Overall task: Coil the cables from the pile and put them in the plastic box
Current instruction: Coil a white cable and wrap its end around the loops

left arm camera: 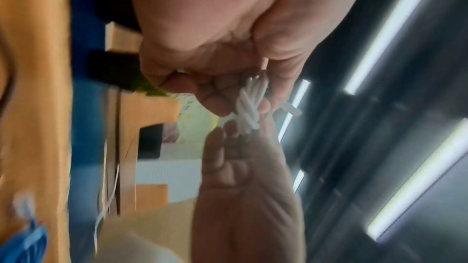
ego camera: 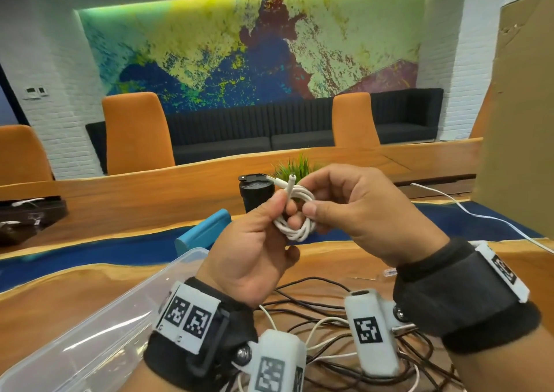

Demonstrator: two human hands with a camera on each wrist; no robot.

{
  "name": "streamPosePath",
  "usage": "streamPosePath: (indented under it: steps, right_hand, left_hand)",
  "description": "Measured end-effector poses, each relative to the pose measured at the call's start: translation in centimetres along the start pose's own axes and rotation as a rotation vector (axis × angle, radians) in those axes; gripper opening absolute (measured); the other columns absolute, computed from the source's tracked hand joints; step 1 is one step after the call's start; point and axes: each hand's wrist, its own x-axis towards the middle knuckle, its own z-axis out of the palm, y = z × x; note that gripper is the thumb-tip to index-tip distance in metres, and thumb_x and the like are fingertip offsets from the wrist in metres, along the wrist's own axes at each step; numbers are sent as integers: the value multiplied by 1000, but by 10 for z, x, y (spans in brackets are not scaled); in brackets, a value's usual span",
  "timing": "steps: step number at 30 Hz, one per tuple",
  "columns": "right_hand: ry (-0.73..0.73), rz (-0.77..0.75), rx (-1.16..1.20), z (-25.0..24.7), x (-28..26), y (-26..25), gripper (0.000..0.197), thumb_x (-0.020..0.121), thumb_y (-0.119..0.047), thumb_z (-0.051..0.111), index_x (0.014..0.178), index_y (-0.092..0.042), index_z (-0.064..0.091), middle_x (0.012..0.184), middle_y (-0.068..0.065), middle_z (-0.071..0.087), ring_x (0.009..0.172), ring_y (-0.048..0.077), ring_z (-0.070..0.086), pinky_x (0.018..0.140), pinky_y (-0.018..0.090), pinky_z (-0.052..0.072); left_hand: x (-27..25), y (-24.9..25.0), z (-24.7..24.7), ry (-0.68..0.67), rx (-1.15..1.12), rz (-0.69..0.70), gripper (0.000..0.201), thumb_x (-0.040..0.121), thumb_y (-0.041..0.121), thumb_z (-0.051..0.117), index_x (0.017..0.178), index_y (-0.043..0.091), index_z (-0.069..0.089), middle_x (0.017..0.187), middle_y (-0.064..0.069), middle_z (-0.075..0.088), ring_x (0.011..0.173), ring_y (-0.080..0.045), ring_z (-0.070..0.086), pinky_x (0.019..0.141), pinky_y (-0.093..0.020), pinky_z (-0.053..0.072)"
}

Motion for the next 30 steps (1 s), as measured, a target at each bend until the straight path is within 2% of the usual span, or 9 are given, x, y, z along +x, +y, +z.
streamPosePath:
  steps: [2,7,9,12,15,17,20,25,30]
  right_hand:
    - [-6,-23,-12,-1,-2,-7,33,77,-29,71,102,-8,69,86,9,74,77,23,72,63,38,60]
    - [123,4,53,4,-1,-2,37,77,-37,67,82,0,69,66,11,68,55,22,64,52,31,54]
    - [91,139,140,0,0,3,42,74,-39,70,82,2,68,64,11,65,53,22,56,52,33,46]
    - [-35,244,50,-9,-3,1,45,76,-39,69,92,4,68,63,7,63,52,15,49,47,27,40]
    - [-42,219,-96,-13,-5,-6,19,88,-25,67,93,-7,72,72,6,69,57,10,55,49,22,47]
    - [-17,210,-167,-18,-6,-8,15,92,-22,65,94,-10,73,77,9,71,59,9,58,52,22,51]
    - [137,274,-184,-43,-6,1,16,93,-20,64,96,-8,73,82,12,73,62,12,58,55,26,53]
    - [281,602,-333,-93,1,58,18,91,-19,69,94,-2,72,71,14,65,56,16,56,71,36,59]
    - [40,960,-575,-93,4,116,25,89,-20,71,95,5,70,73,15,65,63,26,61,81,44,60]
  left_hand:
    - [-2,1,2,18,180,64,26,90,41,57,95,20,71,72,3,56,71,-13,48,67,-34,31]
    - [-6,2,-1,-104,798,357,40,101,43,42,94,13,67,90,-7,67,85,-29,60,81,-47,49]
    - [-7,6,-5,-141,1185,494,34,101,42,40,101,20,67,92,1,65,88,-21,60,77,-43,51]
    - [-8,13,-8,-20,1577,555,29,99,47,37,87,31,58,84,12,54,84,-11,49,71,-38,44]
    - [-9,13,-3,18,1506,557,26,100,47,41,84,33,58,77,13,56,77,-6,51,63,-26,39]
    - [-9,13,0,19,1423,443,26,95,53,46,105,35,62,85,13,61,80,-3,57,64,-21,42]
    - [-12,22,-1,97,1356,368,53,89,57,52,135,31,53,97,13,63,89,-2,59,74,-22,46]
    - [-19,37,-5,203,1323,432,33,93,43,58,123,30,63,97,13,65,89,-3,60,71,-20,42]
    - [-23,40,0,208,1364,404,24,92,39,60,112,29,68,90,12,67,83,-4,61,68,-19,44]
